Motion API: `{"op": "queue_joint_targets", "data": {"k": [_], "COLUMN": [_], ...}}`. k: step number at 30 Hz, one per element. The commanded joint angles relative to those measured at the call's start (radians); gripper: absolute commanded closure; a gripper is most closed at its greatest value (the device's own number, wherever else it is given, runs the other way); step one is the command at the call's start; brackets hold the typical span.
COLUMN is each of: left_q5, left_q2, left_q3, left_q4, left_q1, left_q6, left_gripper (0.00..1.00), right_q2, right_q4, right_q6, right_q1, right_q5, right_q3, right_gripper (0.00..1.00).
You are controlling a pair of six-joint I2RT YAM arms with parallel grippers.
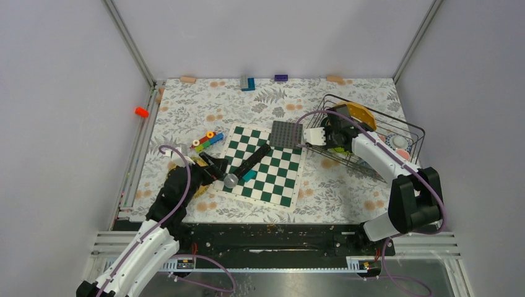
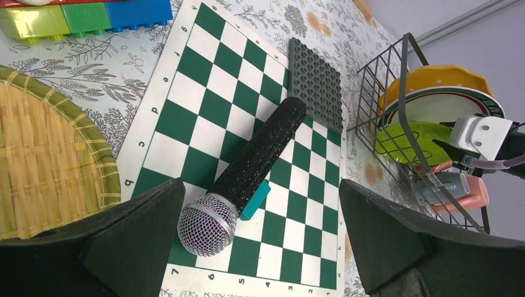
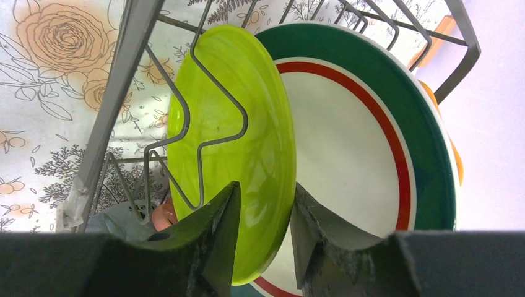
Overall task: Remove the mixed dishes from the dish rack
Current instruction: Pick up the plate from the dish rack.
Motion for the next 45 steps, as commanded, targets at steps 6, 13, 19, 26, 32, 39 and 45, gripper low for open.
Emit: {"op": "queue_joint_targets", "data": {"k": [6, 13, 19, 26, 32, 39, 45], "left_q5": [-0.057, -0.077, -0.093, -0.084, -0.067, -0.051, -0.034], "left_q2": [0.018, 0.049, 0.055, 0.056, 0.053, 0.022, -0.024], "left_q3": [0.046, 0.056, 0.065, 0.072, 0.069, 0.062, 0.047], "left_q4": [0.028, 0.043, 0.056, 0.11, 0.12, 0.097, 0.092], "left_q1": [-0.002, -0.001, -0.001, -0.002, -0.002, -0.002, -0.002], "left_q6": [0.009, -0.004, -0.008, 0.0, -0.006, -0.011, -0.009], "left_gripper": [0.01, 0.01, 0.01, 0.01, 0.01, 0.01, 0.01], "right_q2": [0.001, -0.017, -0.051, -0.12, -0.172, -0.253, -0.34], "right_q4": [0.059, 0.058, 0.057, 0.048, 0.049, 0.053, 0.053], "right_q6": [-0.027, -0.043, -0.036, -0.064, -0.076, -0.109, -0.146], "right_q1": [-0.006, -0.007, -0.007, -0.007, -0.007, -0.007, -0.005], "right_q5": [0.079, 0.094, 0.112, 0.128, 0.12, 0.092, 0.048], "right_q3": [-0.03, -0.038, -0.034, -0.039, -0.045, -0.056, -0.079], "right_gripper": [0.64, 0.73, 0.81, 0.93, 1.0, 1.0, 1.0]}}
